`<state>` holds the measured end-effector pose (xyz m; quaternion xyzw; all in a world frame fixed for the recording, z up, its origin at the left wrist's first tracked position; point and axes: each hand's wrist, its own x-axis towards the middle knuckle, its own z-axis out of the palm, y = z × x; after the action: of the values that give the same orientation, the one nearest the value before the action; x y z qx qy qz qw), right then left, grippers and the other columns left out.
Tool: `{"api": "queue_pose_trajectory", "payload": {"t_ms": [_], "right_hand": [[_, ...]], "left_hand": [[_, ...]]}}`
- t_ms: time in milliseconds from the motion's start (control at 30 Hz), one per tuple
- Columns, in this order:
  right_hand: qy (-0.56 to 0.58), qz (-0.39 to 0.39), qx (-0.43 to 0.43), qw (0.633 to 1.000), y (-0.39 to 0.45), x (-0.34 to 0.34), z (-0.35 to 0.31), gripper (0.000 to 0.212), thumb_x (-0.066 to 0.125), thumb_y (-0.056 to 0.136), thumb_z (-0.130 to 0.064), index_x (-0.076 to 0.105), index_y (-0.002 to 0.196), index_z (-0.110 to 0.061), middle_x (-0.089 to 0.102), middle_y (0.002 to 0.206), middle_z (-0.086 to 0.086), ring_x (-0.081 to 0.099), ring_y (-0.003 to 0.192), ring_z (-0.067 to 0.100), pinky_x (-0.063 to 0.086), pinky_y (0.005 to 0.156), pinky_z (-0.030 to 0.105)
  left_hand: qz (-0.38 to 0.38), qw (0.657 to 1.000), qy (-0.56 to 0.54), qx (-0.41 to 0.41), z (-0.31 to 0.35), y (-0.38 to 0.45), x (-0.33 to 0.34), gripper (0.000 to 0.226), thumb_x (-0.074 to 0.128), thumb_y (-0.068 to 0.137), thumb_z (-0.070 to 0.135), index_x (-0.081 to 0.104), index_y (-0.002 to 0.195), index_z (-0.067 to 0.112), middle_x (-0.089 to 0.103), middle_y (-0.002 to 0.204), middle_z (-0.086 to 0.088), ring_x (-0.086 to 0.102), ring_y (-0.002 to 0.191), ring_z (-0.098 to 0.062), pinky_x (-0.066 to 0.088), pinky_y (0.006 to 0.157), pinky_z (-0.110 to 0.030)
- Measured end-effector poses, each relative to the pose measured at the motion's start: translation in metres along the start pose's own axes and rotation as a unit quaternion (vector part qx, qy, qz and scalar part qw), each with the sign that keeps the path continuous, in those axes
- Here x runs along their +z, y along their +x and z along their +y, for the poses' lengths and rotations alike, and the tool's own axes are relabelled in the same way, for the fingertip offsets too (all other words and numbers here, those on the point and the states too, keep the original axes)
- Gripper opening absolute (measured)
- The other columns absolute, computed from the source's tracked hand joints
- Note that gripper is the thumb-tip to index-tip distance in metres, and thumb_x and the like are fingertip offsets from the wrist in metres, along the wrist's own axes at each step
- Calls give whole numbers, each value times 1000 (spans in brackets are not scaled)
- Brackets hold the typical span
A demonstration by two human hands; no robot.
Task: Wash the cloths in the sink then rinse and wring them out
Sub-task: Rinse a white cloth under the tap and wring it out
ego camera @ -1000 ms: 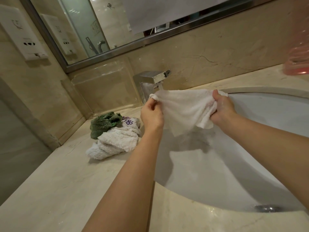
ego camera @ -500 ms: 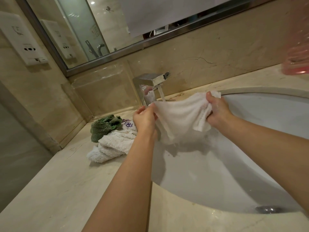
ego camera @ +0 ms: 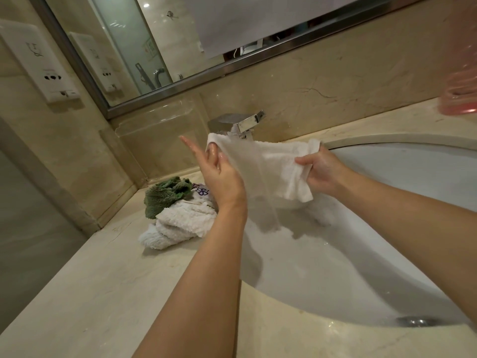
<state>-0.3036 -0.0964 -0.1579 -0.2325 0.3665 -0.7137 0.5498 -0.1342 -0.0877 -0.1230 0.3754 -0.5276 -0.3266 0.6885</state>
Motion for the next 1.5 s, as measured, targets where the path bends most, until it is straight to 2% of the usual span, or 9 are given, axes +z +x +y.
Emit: {"api": "queue_pose_trajectory", "payload": {"t_ms": [167, 300, 567, 767, 933, 1167, 1233, 1333, 1500], "right_hand": [[-64, 87, -56, 993, 0, -5, 3, 42, 55, 95, 0, 48, 134, -14, 59, 124, 11, 63, 104, 29, 53, 91, 48], [-20, 138, -71, 988, -1, -13, -4, 28, 60, 95, -11, 54, 121, -15, 64, 109, 5, 66, 91, 21, 56, 83, 41], [87, 129, -35, 987, -3, -21, -16, 39, 64, 92, -21, 56, 128, -11, 68, 119, 9, 68, 101, 27, 56, 85, 46], [121, 89, 5, 989, -20, -9, -19, 35, 44, 101, -33, 63, 103, -3, 68, 103, 14, 64, 98, 31, 48, 86, 46], [121, 59, 25, 991, -29, 6, -15, 47, 39, 102, -41, 61, 93, 0, 66, 96, 19, 61, 92, 35, 43, 93, 49], [88, 56, 36, 994, -26, 10, -12, 40, 45, 99, -34, 62, 93, 2, 69, 87, 18, 65, 85, 33, 49, 83, 46], [81, 62, 37, 994, -22, 10, -12, 35, 52, 91, -22, 59, 119, -1, 69, 98, 17, 68, 84, 32, 55, 78, 41], [69, 55, 23, 996, -15, 9, -13, 82, 52, 82, -1, 19, 154, -23, 60, 124, 19, 67, 99, 35, 58, 73, 45], [-58, 55, -43, 996, -8, 7, -6, 31, 51, 93, 6, 46, 117, -13, 57, 126, 23, 63, 106, 36, 51, 93, 52]], "left_hand": [[19, 998, -49, -23, -3, 7, -1, 68, 39, 105, 19, -5, 150, 44, 2, 162, 9, 32, 135, -1, 22, 110, -24], [9, 990, -95, -101, -8, 15, -4, 69, 40, 104, 24, -7, 150, 45, 37, 153, -4, 49, 130, -12, 41, 108, -43], [-15, 973, -123, -196, -10, 19, -5, 78, 52, 99, 15, 0, 154, 35, 66, 107, 1, 66, 72, -1, 53, 56, -22], [-11, 978, -89, -187, -4, 15, -5, 106, 75, 82, 10, 0, 154, 31, 52, 111, 6, 48, 122, -16, 31, 113, -41], [-99, 968, 200, -115, 1, 1, -5, 110, 87, 66, 35, 19, 152, 27, 33, 154, -2, 31, 141, -21, 26, 113, -43], [-224, 879, 413, -84, -3, -3, -10, 83, 76, 45, 75, 67, 116, 32, 59, 125, 2, 58, 112, -20, 46, 99, -42], [-233, 869, 430, -76, -8, -1, -11, 54, 75, 60, 67, 75, 100, 31, 59, 114, 0, 60, 98, -21, 49, 93, -40], [-205, 895, 390, -69, -11, 4, -13, 30, 63, 88, 48, 74, 95, 21, 44, 112, -3, 46, 94, -20, 40, 92, -30], [-111, 940, 312, -78, -12, 6, -11, 37, 50, 96, 42, 55, 68, 20, 57, 111, -21, 58, 101, -38, 44, 93, -45]]}}
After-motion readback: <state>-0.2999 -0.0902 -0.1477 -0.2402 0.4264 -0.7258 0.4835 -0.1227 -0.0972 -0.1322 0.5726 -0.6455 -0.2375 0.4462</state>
